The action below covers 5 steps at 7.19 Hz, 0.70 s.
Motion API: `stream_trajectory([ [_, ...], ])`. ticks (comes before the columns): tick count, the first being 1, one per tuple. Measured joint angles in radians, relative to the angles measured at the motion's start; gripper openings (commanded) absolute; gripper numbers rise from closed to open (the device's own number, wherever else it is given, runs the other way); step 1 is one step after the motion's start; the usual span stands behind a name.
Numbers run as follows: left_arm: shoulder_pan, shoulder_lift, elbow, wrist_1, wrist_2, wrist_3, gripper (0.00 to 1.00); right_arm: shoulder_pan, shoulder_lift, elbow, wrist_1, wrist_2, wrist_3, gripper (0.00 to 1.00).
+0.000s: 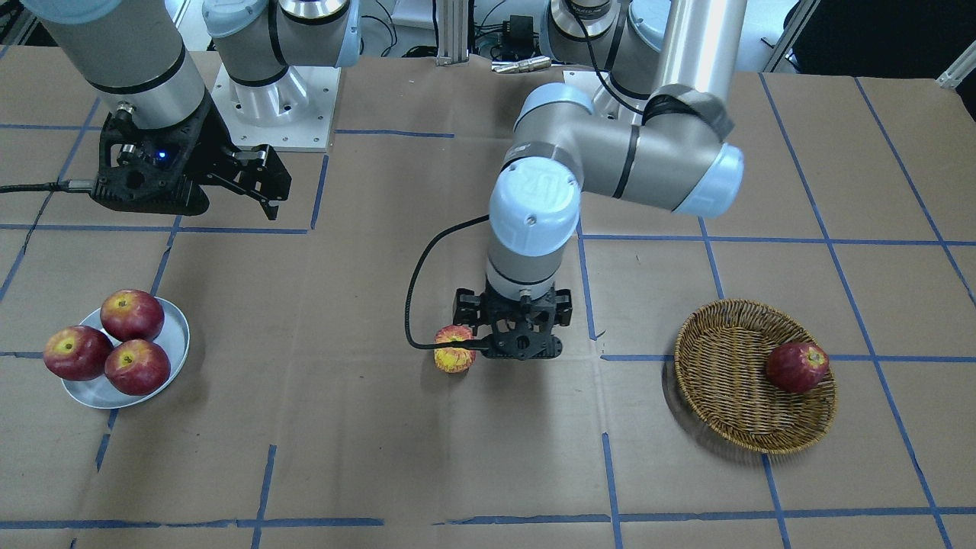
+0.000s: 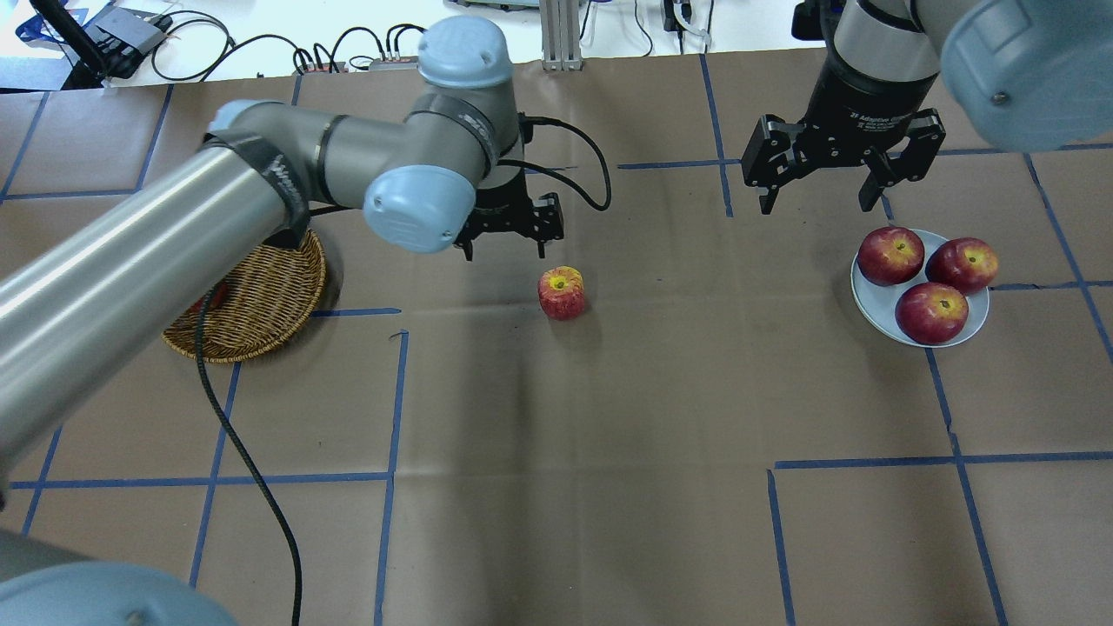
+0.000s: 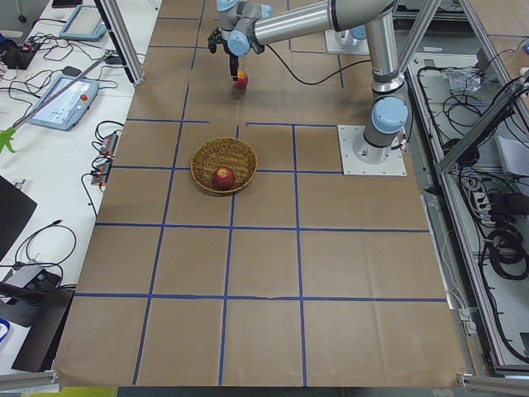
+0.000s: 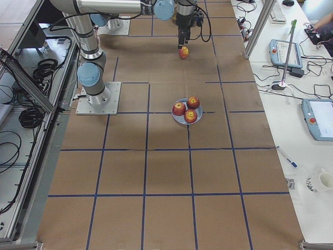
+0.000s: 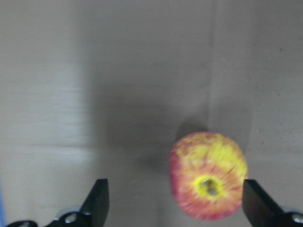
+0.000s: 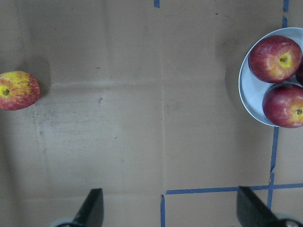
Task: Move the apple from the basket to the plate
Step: 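Move the right gripper over the apple while the left arm withdraws toward the basket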
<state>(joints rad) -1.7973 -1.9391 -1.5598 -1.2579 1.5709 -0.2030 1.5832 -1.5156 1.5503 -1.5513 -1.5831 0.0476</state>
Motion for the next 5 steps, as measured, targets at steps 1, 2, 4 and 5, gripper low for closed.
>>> stream_trajectory([
  [1, 0.059, 0.099, -0.002, -0.089, 0.0, 0.081, 0.99, 0.001, -0.001, -0.002, -0.001, 0.0, 0.001, 1.0],
  [2, 0.116, 0.218, -0.005, -0.195, 0.001, 0.161, 0.99, 0.003, -0.005, -0.006, -0.002, 0.0, 0.005, 1.0],
  [4, 0.226, 0.41, -0.014, -0.39, 0.015, 0.326, 0.99, 0.011, -0.004, -0.01, -0.012, 0.012, 0.027, 1.0],
  [5, 0.271, 0.459, -0.024, -0.431, 0.032, 0.399, 0.99, 0.027, 0.008, -0.02, -0.027, 0.022, 0.065, 1.0],
])
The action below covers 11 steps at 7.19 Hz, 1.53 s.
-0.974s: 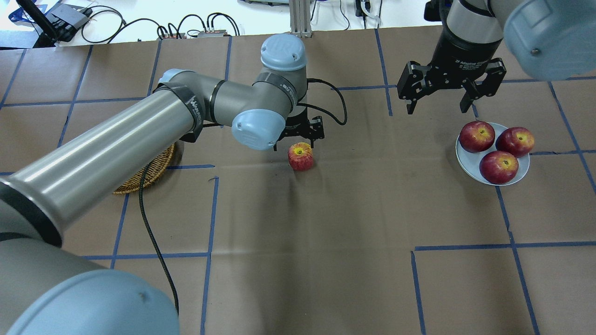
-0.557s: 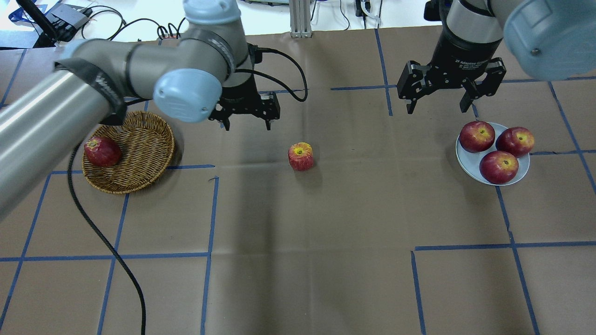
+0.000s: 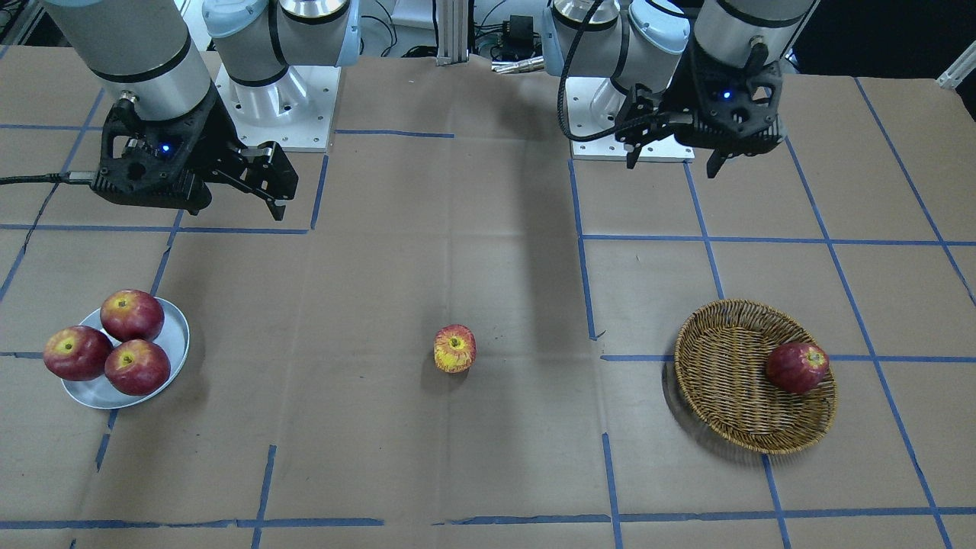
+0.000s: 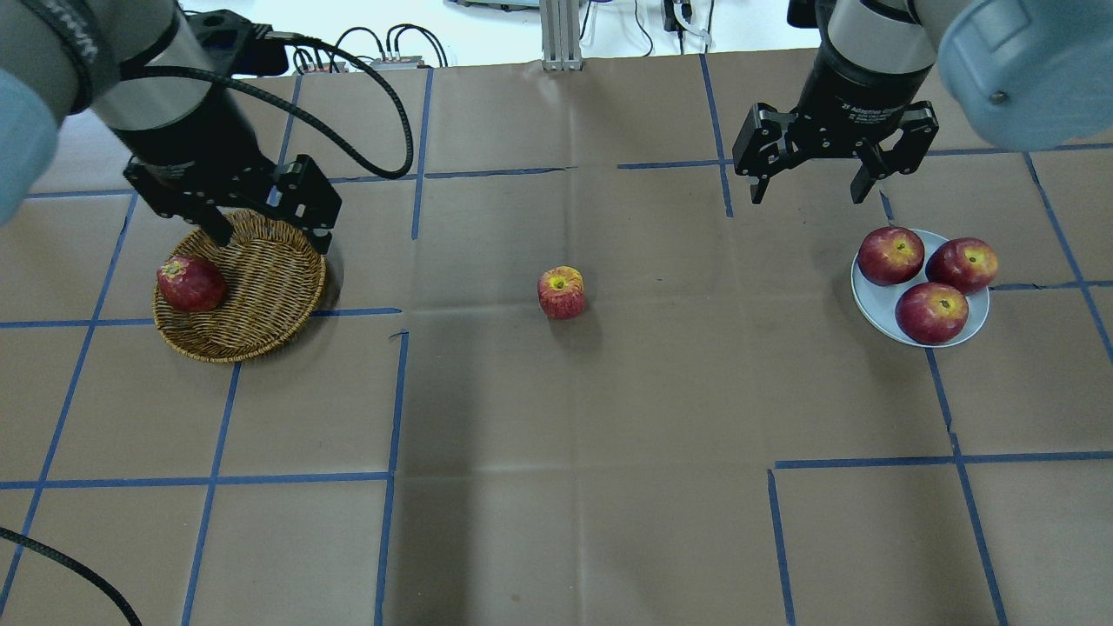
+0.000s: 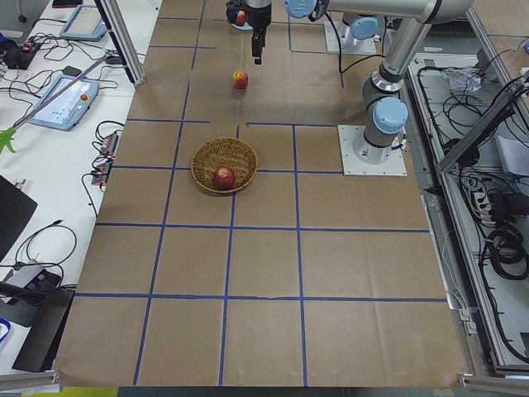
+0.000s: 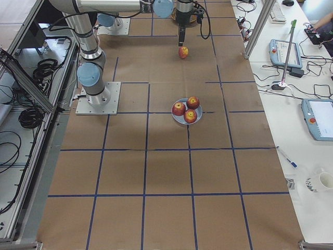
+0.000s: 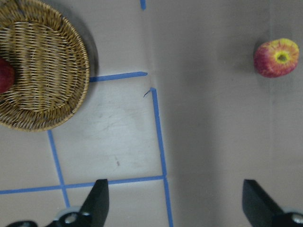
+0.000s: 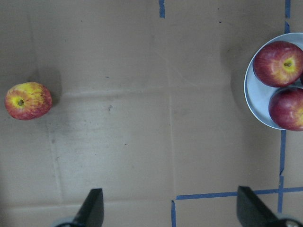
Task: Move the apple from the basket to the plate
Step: 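Move the right gripper over the apple while the left arm withdraws toward the basket, then lower the right gripper and close it on the yellow-red apple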
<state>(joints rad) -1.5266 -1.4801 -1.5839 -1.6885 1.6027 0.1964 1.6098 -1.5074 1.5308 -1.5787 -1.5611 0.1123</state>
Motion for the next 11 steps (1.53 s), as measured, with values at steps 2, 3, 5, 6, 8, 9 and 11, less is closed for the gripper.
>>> stream_trajectory([
  [2, 0.043, 0.059, -0.026, -0.016, 0.005, 0.09, 0.99, 0.099, 0.076, -0.057, -0.037, 0.014, 0.133, 1.0],
  [3, 0.048, 0.071, -0.049, -0.015, 0.004, 0.097, 0.99, 0.171, 0.141, -0.108, -0.053, 0.014, 0.221, 1.0],
  [5, 0.051, 0.077, -0.082, -0.013, 0.004, 0.102, 0.99, 0.295, 0.284, -0.193, -0.108, 0.006, 0.371, 1.0],
  [6, 0.051, 0.077, -0.087, -0.013, 0.004, 0.1, 0.99, 0.329, 0.343, -0.206, -0.157, 0.003, 0.412, 0.98],
  [8, 0.051, 0.078, -0.087, -0.007, 0.002, 0.095, 0.99, 0.349, 0.418, -0.188, -0.225, 0.001, 0.425, 0.97],
  [9, 0.051, 0.078, -0.089, 0.006, 0.001, 0.094, 0.99, 0.351, 0.436, -0.159, -0.273, 0.001, 0.423, 0.99],
  [11, 0.05, 0.08, -0.09, 0.025, 0.001, 0.096, 0.99, 0.352, 0.449, -0.068, -0.419, 0.0, 0.42, 0.99],
])
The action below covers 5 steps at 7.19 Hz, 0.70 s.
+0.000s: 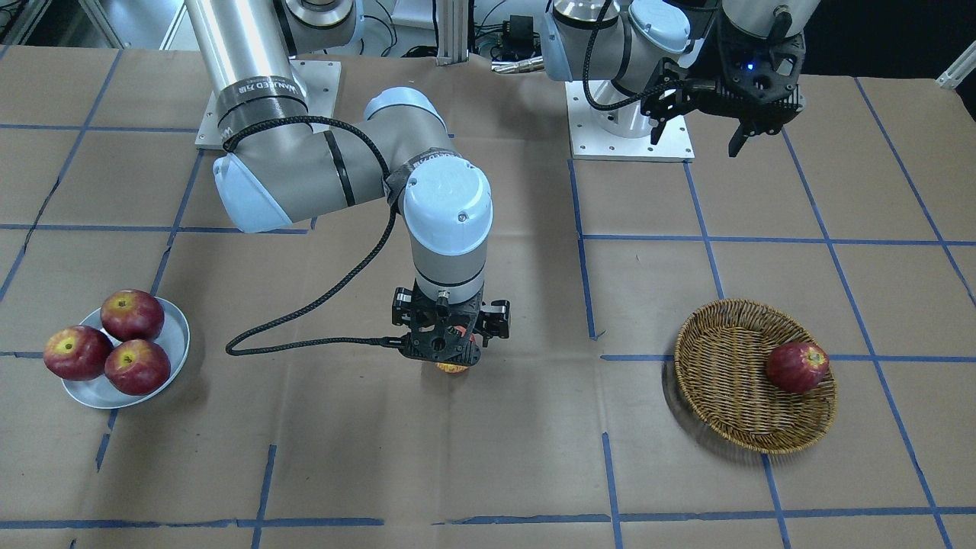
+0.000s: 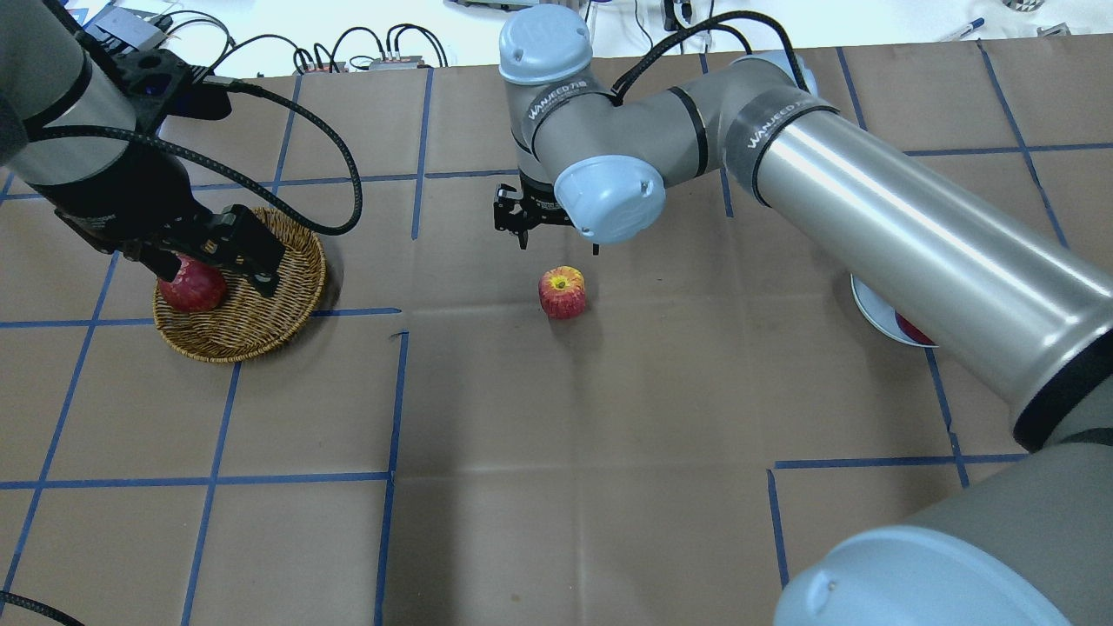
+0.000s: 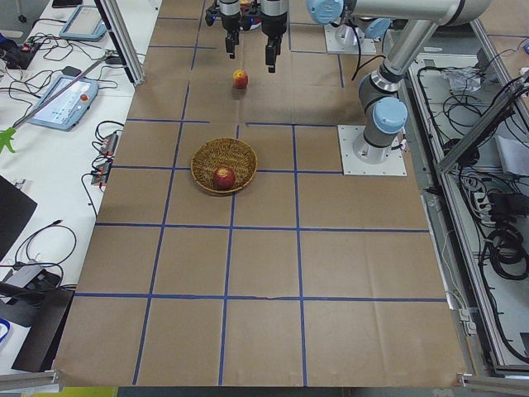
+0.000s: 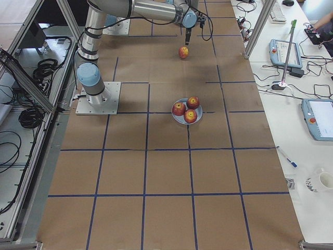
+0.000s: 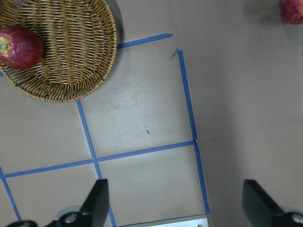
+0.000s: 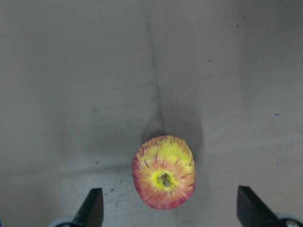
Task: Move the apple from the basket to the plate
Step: 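Lower the right gripper and close it on the yellow-red apple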
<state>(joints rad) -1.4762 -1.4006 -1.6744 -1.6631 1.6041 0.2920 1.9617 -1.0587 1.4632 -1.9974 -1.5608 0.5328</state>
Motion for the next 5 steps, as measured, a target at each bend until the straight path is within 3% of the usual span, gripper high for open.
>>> stream_trajectory([
  [3, 0.0, 0.001, 0.0, 0.003, 0.001, 0.0, 0.99, 0.0, 0.019, 0.131, -0.171, 0.0, 0.0, 1.0],
  [5, -0.001, 0.002, 0.002, 0.003, 0.001, 0.0, 0.99, 0.001, 0.05, 0.164, -0.248, 0.002, 0.005, 0.99],
])
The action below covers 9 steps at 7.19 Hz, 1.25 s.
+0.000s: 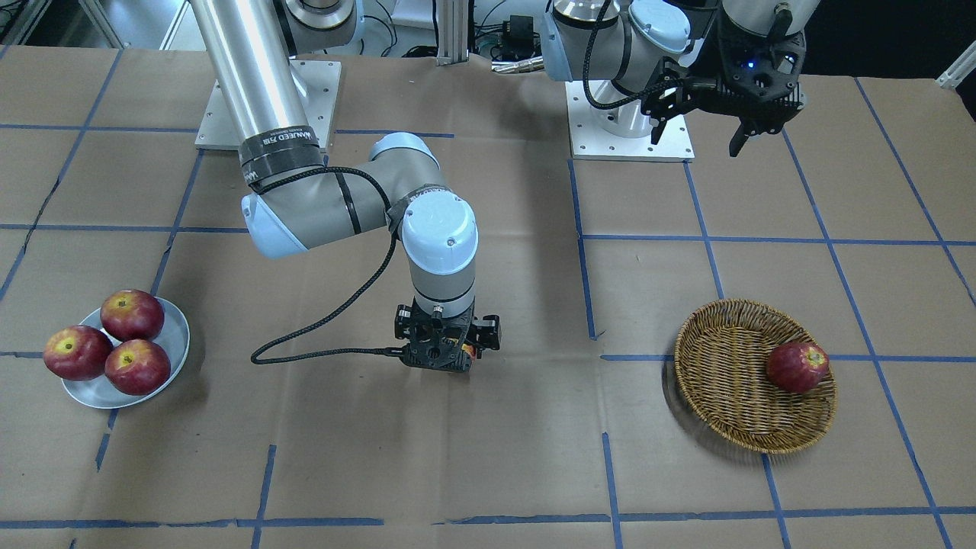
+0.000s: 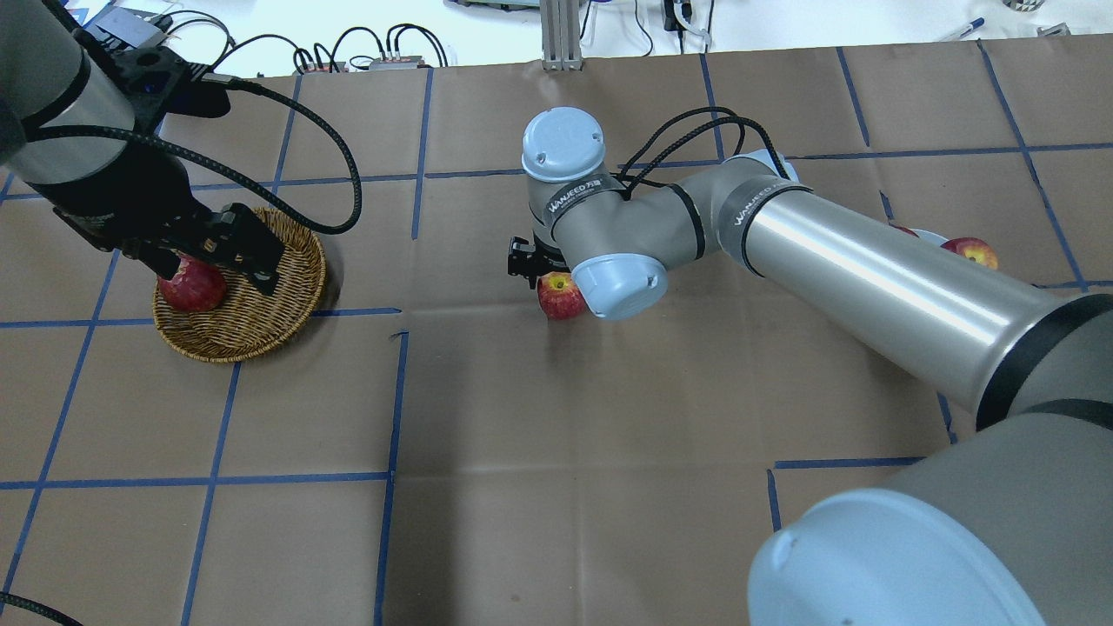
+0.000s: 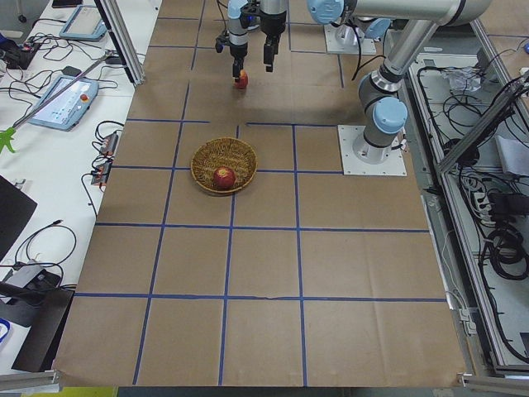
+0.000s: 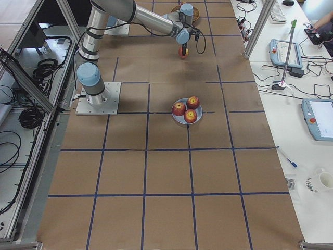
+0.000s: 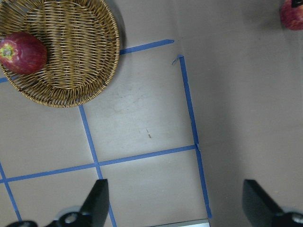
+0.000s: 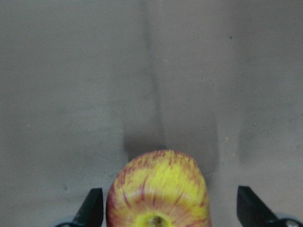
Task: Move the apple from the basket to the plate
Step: 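Lower the right gripper and close it on the yellow-red apple, then lift the apple with the right gripper and carry it to the white plate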
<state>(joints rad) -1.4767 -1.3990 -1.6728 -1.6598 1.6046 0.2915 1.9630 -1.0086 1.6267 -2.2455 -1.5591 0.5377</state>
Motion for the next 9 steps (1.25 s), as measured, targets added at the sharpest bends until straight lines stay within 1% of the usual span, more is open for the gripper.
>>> stream_trajectory([
  [1, 0.0, 0.0, 0.0, 0.0, 0.0, 0.0, 0.99, 0.0, 0.009, 0.002, -0.01, 0.0, 0.003, 0.81],
  [2, 0.001, 0.0, 0.0, 0.0, 0.0, 0.0, 0.99, 0.0, 0.014, 0.002, -0.014, 0.0, 0.004, 0.67],
  [3, 0.001, 0.0, 0.0, 0.0, 0.001, 0.0, 0.99, 0.001, 0.015, 0.002, -0.014, 0.001, 0.003, 0.57],
  [4, 0.001, 0.0, 0.001, 0.0, 0.003, 0.0, 0.99, 0.001, 0.015, 0.001, -0.014, 0.001, 0.001, 0.55],
  [6, 0.001, 0.0, 0.006, 0.0, 0.005, 0.001, 0.99, -0.003, -0.002, -0.027, 0.009, 0.002, -0.003, 0.55],
  [7, 0.001, 0.0, 0.007, 0.0, 0.006, 0.002, 0.99, -0.011, -0.036, -0.072, 0.08, 0.004, -0.005, 0.55],
  [8, 0.001, 0.001, 0.008, 0.0, 0.006, 0.002, 0.99, -0.026, -0.092, -0.122, 0.191, 0.004, -0.023, 0.55],
  [9, 0.001, 0.001, 0.008, 0.0, 0.007, 0.003, 0.99, -0.059, -0.154, -0.151, 0.296, -0.001, -0.068, 0.55],
])
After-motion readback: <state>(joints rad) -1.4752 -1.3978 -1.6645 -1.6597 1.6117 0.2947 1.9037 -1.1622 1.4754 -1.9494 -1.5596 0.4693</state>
